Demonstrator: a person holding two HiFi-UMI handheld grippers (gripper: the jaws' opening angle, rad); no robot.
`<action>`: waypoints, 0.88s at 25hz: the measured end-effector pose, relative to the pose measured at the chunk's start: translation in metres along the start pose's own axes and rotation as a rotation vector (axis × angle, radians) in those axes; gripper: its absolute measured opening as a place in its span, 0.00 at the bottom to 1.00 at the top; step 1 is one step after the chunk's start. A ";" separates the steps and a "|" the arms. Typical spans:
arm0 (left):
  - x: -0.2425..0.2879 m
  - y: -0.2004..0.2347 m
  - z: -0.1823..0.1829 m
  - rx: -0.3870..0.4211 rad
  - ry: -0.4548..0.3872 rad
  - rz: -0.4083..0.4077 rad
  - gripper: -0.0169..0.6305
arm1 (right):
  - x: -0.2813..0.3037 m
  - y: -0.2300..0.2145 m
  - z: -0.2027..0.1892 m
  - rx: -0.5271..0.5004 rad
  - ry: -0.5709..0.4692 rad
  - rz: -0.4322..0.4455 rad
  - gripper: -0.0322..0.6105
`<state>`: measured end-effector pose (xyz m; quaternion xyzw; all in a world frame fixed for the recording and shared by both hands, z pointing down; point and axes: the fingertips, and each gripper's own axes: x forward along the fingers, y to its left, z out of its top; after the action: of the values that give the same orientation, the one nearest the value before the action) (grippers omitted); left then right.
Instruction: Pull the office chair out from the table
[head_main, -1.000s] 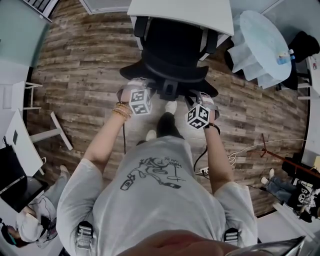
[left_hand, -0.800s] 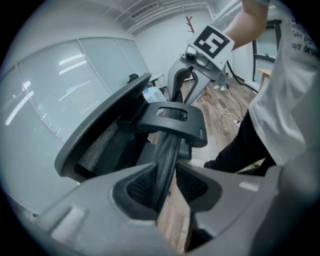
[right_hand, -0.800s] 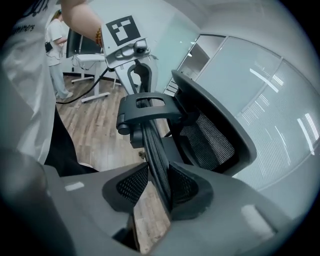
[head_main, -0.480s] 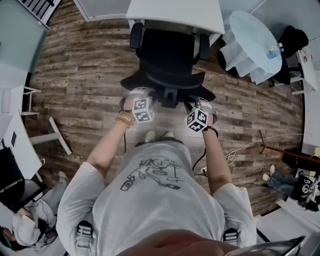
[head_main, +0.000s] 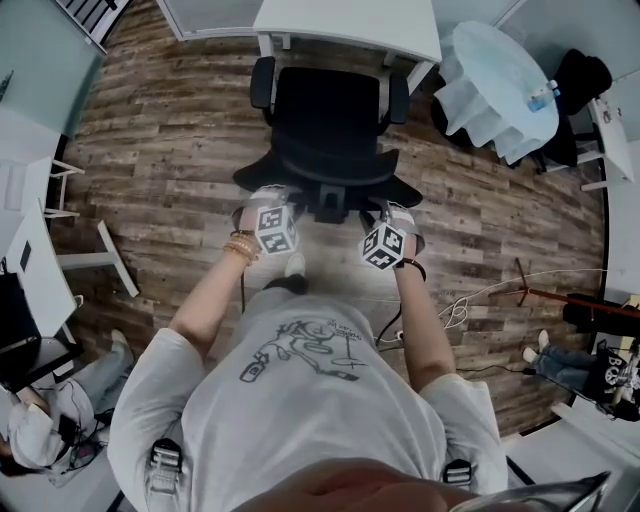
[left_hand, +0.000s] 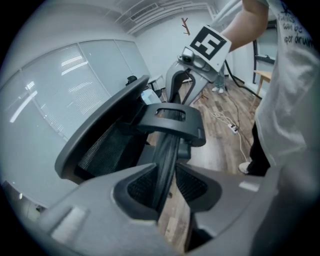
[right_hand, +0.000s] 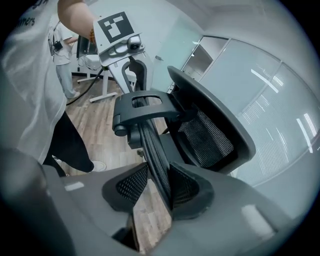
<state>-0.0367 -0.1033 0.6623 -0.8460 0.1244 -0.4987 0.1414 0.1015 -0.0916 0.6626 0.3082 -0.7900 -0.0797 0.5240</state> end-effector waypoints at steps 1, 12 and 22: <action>-0.004 -0.011 0.002 -0.001 0.003 0.004 0.21 | -0.006 0.009 -0.003 -0.001 -0.003 0.000 0.27; -0.055 -0.151 0.022 -0.008 0.015 0.026 0.20 | -0.089 0.125 -0.034 -0.020 -0.023 0.012 0.27; -0.101 -0.268 0.036 -0.014 0.017 0.034 0.20 | -0.159 0.223 -0.057 -0.030 -0.044 0.008 0.27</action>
<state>-0.0343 0.1848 0.6615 -0.8404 0.1437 -0.5026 0.1429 0.1031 0.1880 0.6639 0.2951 -0.8012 -0.0962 0.5116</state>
